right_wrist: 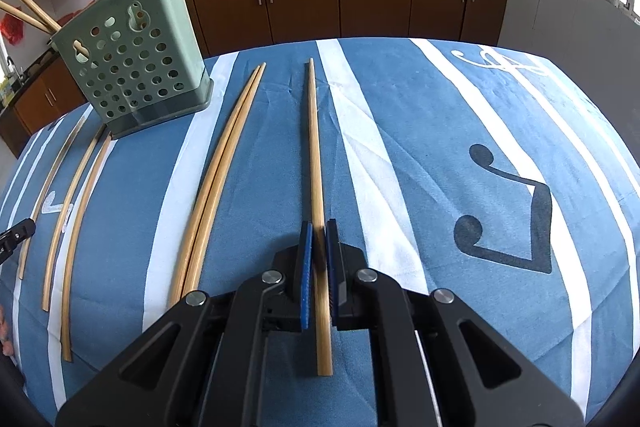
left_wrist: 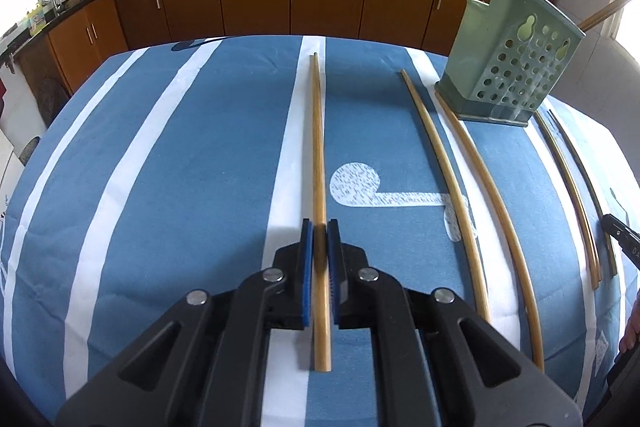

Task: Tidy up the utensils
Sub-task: 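Hold the grasped chopsticks on the table with both tools, then lift both held chopsticks upright and carry them over the green holder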

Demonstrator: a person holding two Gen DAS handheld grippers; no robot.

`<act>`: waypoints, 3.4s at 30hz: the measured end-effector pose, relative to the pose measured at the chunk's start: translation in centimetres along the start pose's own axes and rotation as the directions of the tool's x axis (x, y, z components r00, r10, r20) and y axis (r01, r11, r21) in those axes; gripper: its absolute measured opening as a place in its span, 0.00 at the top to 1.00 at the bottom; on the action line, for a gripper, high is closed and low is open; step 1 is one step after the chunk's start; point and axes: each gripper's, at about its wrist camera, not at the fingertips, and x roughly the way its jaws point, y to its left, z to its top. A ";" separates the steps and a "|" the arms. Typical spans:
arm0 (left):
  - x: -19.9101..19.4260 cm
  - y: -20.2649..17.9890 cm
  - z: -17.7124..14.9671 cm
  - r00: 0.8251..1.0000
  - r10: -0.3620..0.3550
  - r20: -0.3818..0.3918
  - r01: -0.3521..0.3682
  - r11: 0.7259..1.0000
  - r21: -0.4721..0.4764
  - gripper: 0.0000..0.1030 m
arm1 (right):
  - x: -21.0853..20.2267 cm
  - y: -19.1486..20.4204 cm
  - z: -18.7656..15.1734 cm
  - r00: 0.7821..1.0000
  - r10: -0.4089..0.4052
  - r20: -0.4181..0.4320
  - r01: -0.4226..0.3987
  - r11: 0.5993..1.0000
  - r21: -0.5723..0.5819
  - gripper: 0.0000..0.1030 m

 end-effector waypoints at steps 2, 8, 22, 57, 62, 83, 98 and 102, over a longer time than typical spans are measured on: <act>0.0 -0.2 -0.2 1.000 0.012 0.018 -0.013 1.000 0.017 0.91 | 0.0 0.0 0.0 1.000 -0.004 0.003 0.004 1.000 -0.004 0.92; 0.0 -0.1 -0.2 1.000 0.005 0.019 -0.005 1.000 0.010 0.90 | 0.0 -0.1 0.1 1.000 0.010 0.003 -0.010 1.000 0.008 0.92; -0.1 -0.3 -0.2 1.000 0.019 0.018 -0.020 1.000 0.021 0.90 | 0.0 -0.3 0.0 1.000 0.019 0.004 -0.019 1.000 0.012 0.92; -12.1 -0.2 1.4 0.953 -0.026 0.303 0.029 1.000 -0.005 0.92 | -9.9 -1.9 2.6 0.958 0.075 0.277 -0.084 0.996 0.021 0.93; -14.9 -0.3 2.6 0.923 -0.043 0.382 0.052 0.999 -0.012 0.92 | -11.9 -1.8 3.5 0.936 0.094 0.340 -0.107 0.994 0.018 0.93; -17.8 -1.1 4.9 0.892 -0.069 0.447 0.076 0.997 0.002 0.93 | -14.5 -1.2 5.9 0.894 0.129 0.428 -0.142 0.990 -0.001 0.93; -23.8 -7.0 8.7 0.810 -0.247 0.532 0.204 0.969 0.138 0.93 | -21.2 1.7 10.0 0.764 0.294 0.575 -0.287 0.952 -0.105 0.93; -25.2 -8.8 11.1 0.765 -0.252 0.593 0.209 0.968 0.143 0.93 | -22.2 2.9 11.6 0.721 0.311 0.618 -0.292 0.947 -0.137 0.93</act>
